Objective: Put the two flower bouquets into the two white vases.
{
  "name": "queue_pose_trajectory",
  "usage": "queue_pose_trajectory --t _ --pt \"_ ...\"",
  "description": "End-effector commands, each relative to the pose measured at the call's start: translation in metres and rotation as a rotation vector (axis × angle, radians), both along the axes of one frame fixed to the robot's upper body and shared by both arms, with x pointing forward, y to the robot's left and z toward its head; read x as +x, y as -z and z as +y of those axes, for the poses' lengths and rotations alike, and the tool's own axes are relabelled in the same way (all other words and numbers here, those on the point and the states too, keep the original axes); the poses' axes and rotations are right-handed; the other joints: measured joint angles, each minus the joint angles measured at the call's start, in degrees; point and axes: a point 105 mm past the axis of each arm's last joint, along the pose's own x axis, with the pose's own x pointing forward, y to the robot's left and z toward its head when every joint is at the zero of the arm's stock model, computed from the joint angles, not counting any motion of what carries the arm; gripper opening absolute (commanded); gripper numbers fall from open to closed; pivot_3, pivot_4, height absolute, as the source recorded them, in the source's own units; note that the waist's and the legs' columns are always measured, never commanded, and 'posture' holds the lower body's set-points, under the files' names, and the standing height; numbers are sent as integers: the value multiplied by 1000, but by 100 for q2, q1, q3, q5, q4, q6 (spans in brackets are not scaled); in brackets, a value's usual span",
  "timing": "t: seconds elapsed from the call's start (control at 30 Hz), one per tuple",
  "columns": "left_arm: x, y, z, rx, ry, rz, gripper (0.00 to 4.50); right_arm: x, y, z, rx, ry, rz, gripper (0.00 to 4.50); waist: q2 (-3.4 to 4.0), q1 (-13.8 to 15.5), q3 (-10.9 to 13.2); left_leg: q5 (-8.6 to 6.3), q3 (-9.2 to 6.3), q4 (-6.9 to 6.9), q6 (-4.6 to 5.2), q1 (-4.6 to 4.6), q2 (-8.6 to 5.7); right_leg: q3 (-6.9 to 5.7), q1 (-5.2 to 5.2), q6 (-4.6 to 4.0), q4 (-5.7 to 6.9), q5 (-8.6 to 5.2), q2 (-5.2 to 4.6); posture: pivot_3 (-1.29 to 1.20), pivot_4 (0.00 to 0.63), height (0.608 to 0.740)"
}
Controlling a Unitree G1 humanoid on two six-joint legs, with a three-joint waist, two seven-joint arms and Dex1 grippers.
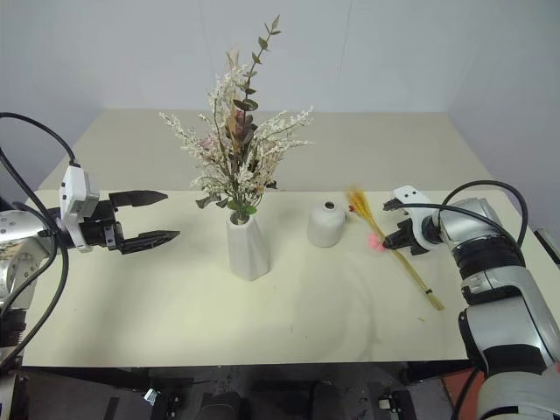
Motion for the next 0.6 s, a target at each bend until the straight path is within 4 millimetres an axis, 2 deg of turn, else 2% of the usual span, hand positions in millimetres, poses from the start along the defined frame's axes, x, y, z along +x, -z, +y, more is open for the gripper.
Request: queue_pose_trajectory --t 0.03,0.13,0.2,0.3,0.37,0.47,0.6 --pt "-3 -13 -5 0 14 -60 4500 8 -16 -5 -44 29 -83 52 0 0 0 0 0 1 -1 0 0 0 0 0 0 0 0 0 150 740" --pt "-3 -16 -3 5 9 -72 4500 25 -50 -13 -135 96 -341 52 1 2 0 3 0 1 -5 1 -1 1 -1 -3 0 3 -1 0 150 740" --pt "-4 -18 0 9 1 -74 4500 34 -91 -13 -164 138 -647 52 1 5 1 5 1 0 -8 -1 -1 3 -9 -4 1 4 -1 0 150 740" --pt "-2 -18 2 14 -7 -71 4500 27 -160 0 -77 179 -1088 52 1 -12 1 8 0 -4 -13 -4 0 3 -18 -4 6 4 1 0 150 740" --pt "-1 -18 3 15 -7 -71 4500 14 -190 6 69 223 -1260 52 2 -35 1 13 0 -7 -23 -6 0 6 -22 -4 10 4 1 0 150 740" --pt "1 -20 2 11 -5 -71 4500 -8 -214 20 451 217 -1360 52 2 -34 1 16 -3 -10 -27 -6 4 4 -20 -7 16 7 3 0 150 740" --pt "4 -26 3 20 9 -71 4500 -22 -223 33 722 260 -1384 52 3 -29 1 16 -6 -7 -26 -4 5 1 -9 -8 18 15 4 0 150 740"
